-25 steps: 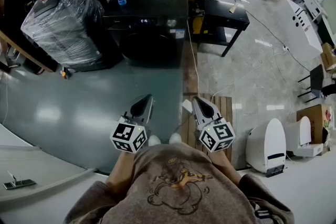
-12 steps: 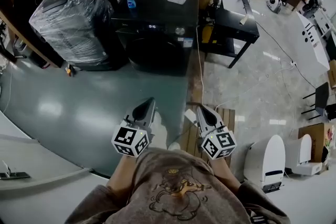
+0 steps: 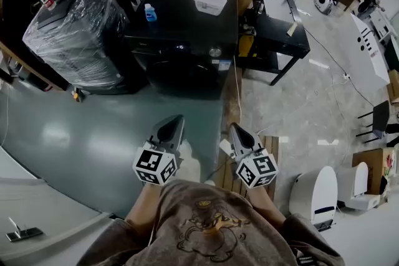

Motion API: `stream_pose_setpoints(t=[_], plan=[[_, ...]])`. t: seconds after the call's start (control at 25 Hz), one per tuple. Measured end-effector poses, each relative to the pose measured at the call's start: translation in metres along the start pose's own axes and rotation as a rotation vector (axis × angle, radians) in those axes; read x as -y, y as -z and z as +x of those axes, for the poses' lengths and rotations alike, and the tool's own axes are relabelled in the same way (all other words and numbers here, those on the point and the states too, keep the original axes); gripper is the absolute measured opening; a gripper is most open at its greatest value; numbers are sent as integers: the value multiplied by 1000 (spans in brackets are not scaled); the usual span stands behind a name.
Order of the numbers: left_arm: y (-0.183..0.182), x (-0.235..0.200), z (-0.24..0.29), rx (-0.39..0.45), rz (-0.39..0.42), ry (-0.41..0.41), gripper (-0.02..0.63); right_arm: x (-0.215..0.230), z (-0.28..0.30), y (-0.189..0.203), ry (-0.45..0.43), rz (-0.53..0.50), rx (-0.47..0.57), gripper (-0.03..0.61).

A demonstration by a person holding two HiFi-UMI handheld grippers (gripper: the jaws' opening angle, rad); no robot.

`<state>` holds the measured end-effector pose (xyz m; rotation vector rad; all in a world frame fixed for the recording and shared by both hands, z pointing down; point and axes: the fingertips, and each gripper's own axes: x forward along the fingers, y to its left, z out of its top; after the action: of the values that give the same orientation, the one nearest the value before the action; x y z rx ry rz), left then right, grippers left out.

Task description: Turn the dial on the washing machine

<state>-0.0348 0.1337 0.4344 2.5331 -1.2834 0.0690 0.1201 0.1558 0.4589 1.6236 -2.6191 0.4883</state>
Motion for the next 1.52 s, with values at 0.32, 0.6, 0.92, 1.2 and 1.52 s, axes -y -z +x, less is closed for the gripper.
stream_pose_setpoints(t=[0.32,0.6,0.92,1.2,1.52], plan=[[-29,-57,56,-27,23,65,-9,10,81,-29,49,8,19,0],[-47,-100,95,-44,33,131,-8,16,136,-39,104,8,27,2],[-57,-125,123,-40,16,148,-8,22,171,-44,134,7,12,2],[-59,-128,136,-50,1,143,-8,30,186,-50,107,3,19,2],[-60,-126,150,-46,-6,128,-8,53,202,-44,108,26,-23,138]])
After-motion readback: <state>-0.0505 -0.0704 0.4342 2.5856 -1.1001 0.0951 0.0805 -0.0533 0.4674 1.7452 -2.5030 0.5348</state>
